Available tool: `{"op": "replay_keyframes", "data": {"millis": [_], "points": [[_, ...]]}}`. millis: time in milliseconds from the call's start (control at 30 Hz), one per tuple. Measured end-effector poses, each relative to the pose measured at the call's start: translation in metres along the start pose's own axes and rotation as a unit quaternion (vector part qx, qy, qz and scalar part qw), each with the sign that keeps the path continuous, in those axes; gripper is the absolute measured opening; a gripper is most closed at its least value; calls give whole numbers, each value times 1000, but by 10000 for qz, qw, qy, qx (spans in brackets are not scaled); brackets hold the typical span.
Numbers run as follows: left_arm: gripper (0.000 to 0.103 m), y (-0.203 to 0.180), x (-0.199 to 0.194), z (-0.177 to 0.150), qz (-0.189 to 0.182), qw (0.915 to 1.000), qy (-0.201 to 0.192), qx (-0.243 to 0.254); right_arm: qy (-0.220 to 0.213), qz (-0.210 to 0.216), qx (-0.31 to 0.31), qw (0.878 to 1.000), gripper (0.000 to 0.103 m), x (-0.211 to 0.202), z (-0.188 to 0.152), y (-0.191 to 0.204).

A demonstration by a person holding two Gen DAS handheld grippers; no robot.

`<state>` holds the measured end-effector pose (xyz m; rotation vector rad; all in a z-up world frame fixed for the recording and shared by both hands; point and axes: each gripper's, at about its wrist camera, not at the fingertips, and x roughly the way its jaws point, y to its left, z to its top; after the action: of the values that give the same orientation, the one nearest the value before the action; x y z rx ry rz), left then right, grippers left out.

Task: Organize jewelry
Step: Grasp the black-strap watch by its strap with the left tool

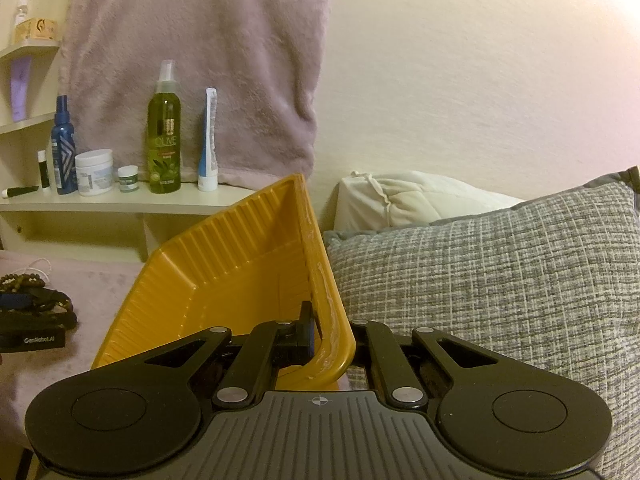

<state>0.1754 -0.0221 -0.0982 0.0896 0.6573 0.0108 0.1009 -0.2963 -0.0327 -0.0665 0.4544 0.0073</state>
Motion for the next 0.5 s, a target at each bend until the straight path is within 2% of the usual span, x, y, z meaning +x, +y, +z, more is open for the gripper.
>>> {"op": "replay_keyframes", "data": {"millis": [300, 500], "points": [[54, 0, -6, -1, -46, 9999, -101, 104, -3, 3, -2, 10000, 6, 0, 0, 0], [41, 6, -14, 3, -51, 9998, -155, 63, -30, 19, -21, 10000, 6, 0, 1, 1]]}}
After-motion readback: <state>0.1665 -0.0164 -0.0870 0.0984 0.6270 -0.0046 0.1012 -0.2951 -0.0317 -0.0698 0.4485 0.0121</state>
